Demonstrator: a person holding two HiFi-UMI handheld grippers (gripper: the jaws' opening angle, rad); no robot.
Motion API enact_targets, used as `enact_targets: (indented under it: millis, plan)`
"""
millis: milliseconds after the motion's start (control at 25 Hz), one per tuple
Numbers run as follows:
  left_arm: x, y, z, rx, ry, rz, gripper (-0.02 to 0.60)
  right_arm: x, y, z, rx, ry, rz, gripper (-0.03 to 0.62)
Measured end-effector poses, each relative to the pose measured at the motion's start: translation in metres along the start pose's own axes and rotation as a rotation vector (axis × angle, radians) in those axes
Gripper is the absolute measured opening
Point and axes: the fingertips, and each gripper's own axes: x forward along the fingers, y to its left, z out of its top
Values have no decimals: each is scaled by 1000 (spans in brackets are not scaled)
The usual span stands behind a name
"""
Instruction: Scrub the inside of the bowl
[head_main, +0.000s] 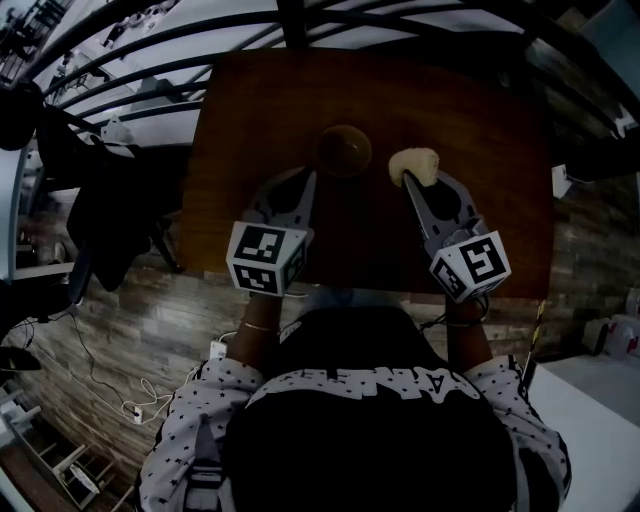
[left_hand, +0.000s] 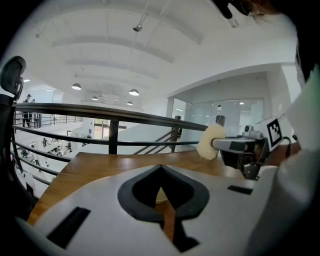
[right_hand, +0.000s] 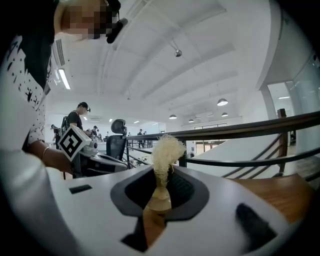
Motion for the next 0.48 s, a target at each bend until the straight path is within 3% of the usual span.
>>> enact_targets:
  millis: [480]
  plan:
    - [7, -26, 31, 37, -52, 22, 14, -27, -27, 23, 0, -56, -5, 61]
